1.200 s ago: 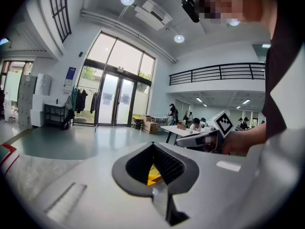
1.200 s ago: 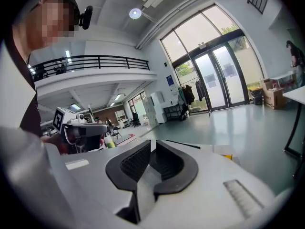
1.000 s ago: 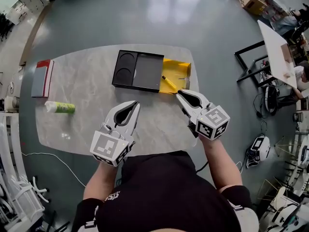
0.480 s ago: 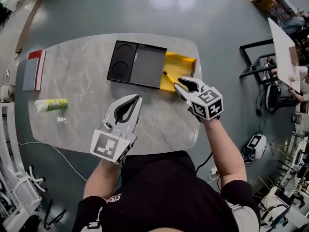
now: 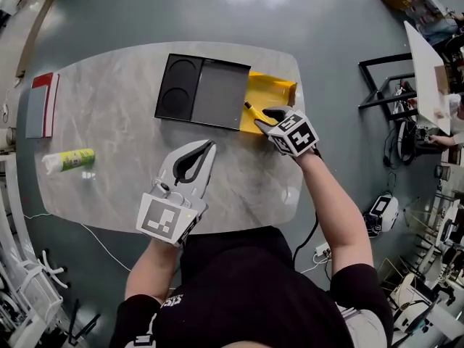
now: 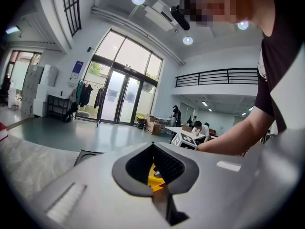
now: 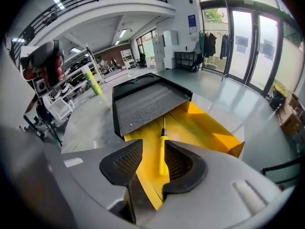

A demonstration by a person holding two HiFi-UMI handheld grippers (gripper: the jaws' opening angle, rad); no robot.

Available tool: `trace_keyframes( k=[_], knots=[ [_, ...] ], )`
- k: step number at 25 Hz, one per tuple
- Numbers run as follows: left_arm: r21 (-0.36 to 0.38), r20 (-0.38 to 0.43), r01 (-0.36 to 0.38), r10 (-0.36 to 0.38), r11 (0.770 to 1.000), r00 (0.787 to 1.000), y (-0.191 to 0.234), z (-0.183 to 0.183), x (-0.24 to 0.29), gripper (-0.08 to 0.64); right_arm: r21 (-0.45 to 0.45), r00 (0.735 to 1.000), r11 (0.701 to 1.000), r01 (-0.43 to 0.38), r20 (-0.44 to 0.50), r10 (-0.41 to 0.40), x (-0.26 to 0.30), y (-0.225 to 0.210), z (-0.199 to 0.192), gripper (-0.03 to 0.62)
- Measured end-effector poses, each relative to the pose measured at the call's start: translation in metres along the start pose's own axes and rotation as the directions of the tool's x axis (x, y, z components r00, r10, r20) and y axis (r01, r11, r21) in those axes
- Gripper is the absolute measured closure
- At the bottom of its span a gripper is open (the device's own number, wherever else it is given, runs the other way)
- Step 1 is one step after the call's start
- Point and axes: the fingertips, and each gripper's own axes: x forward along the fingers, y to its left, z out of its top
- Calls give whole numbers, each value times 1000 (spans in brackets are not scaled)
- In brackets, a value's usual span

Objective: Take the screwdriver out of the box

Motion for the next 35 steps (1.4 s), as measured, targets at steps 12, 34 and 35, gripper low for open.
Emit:
trace_keyframes(
  k=[12, 34, 35],
  knots=[
    [-40, -19, -20, 19, 999, 1000, 11, -24, -5, 558, -23, 978, 998, 53, -202, -57, 39, -16, -25, 437],
    [-27, -58, -24, 22, 999, 998, 10, -27, -43, 558, -59, 956, 989, 135, -256, -145, 25, -20, -27, 511],
    [-25, -58, -20, 19, 999, 998, 6, -25, -46, 558, -58, 955, 989, 139, -257, -149, 20, -19, -28, 511]
  ],
)
